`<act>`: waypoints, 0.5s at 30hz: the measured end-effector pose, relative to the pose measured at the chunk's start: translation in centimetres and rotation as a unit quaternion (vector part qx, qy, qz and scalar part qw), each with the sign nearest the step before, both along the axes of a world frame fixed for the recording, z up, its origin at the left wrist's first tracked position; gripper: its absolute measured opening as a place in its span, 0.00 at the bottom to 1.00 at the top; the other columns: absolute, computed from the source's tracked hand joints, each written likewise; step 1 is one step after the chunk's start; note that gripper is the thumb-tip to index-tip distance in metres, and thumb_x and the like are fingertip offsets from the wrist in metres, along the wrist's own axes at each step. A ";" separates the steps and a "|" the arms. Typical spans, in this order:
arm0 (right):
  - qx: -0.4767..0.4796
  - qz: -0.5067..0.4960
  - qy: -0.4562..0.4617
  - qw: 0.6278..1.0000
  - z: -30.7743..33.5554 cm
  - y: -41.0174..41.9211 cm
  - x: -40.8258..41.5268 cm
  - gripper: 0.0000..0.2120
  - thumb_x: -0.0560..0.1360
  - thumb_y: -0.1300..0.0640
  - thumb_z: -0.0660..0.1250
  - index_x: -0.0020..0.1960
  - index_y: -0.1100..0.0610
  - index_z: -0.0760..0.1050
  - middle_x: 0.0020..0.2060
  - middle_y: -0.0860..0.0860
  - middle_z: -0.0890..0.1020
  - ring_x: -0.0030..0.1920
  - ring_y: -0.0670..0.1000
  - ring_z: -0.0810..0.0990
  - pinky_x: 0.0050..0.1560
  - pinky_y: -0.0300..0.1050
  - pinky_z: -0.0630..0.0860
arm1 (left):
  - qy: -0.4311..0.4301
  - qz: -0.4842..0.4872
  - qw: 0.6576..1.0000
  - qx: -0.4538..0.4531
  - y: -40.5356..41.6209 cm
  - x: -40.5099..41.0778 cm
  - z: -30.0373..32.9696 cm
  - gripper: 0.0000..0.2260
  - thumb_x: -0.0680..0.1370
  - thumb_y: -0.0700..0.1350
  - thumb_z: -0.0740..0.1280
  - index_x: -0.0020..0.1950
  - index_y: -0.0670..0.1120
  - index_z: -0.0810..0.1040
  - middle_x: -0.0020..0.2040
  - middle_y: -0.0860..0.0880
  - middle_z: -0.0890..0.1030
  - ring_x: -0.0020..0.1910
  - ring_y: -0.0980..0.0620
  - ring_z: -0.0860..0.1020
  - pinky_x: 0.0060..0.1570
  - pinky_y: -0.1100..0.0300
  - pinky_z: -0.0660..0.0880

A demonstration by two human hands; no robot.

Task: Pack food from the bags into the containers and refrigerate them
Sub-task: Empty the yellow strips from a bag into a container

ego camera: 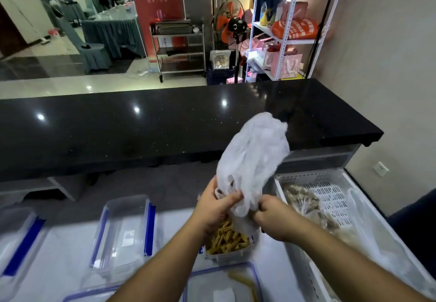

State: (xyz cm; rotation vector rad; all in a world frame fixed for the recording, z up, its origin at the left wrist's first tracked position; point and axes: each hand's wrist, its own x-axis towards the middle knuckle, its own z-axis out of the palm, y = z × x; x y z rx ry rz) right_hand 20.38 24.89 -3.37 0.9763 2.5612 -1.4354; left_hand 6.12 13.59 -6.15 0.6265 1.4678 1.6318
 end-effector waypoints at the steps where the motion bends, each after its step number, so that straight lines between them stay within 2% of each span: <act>1: 0.017 0.007 -0.022 1.000 0.1 0.2 0.6 0.15 0.77 0.60 0.65 0.61 0.48 0.80 0.49 0.45 0.84 0.46 0.46 0.82 0.42 0.36 0.77 | 0.015 -0.008 1.000 -0.001 0.6 0.5 0.1 0.29 0.72 0.45 0.80 0.72 0.51 0.76 0.63 0.48 0.85 0.62 0.46 0.84 0.64 0.44 0.80; 5: 0.064 0.042 -0.099 0.992 0.1 1.5 3.5 0.13 0.76 0.57 0.65 0.59 0.51 0.81 0.50 0.49 0.84 0.49 0.51 0.82 0.53 0.49 0.82 | 0.075 -0.080 0.993 -0.046 2.6 3.4 0.1 0.20 0.77 0.43 0.77 0.66 0.55 0.79 0.61 0.50 0.85 0.60 0.48 0.84 0.63 0.44 0.81; 8: -0.020 0.072 -0.096 0.993 0.8 2.6 5.6 0.10 0.76 0.51 0.70 0.56 0.51 0.82 0.49 0.48 0.86 0.49 0.50 0.84 0.55 0.53 0.83 | 0.111 -0.051 0.989 -0.080 3.9 5.1 0.5 0.14 0.80 0.41 0.72 0.61 0.58 0.81 0.56 0.50 0.86 0.52 0.51 0.86 0.54 0.46 0.85; 10: -0.062 0.084 -0.114 0.988 2.0 4.1 7.3 0.13 0.76 0.46 0.72 0.57 0.50 0.81 0.50 0.47 0.85 0.49 0.49 0.84 0.52 0.49 0.85 | 0.118 -0.023 0.988 -0.094 4.7 5.9 1.4 0.13 0.81 0.39 0.69 0.59 0.57 0.81 0.52 0.51 0.86 0.47 0.51 0.87 0.48 0.46 0.86; 13: 0.063 0.036 -0.087 0.994 4.8 7.1 10.5 0.15 0.74 0.39 0.73 0.55 0.47 0.81 0.49 0.46 0.84 0.48 0.49 0.85 0.47 0.49 0.85 | 0.132 -0.005 0.984 -0.122 6.1 7.0 2.4 0.13 0.82 0.39 0.66 0.59 0.56 0.82 0.50 0.51 0.87 0.45 0.49 0.87 0.47 0.44 0.86; 14: 0.100 -0.002 -0.044 0.994 5.6 8.1 11.4 0.20 0.72 0.38 0.75 0.59 0.44 0.77 0.53 0.43 0.82 0.51 0.47 0.82 0.47 0.46 0.84 | 0.128 -0.011 0.984 -0.122 6.5 7.4 2.8 0.13 0.82 0.39 0.65 0.60 0.55 0.83 0.49 0.49 0.88 0.45 0.47 0.87 0.47 0.43 0.86; 15: 0.119 -0.023 -0.003 0.993 6.1 8.7 12.2 0.28 0.69 0.37 0.77 0.66 0.39 0.72 0.60 0.40 0.76 0.56 0.45 0.79 0.50 0.45 0.82 | 0.124 -0.026 0.985 -0.121 7.1 8.0 3.4 0.13 0.82 0.40 0.65 0.60 0.55 0.83 0.49 0.48 0.88 0.46 0.44 0.87 0.48 0.41 0.86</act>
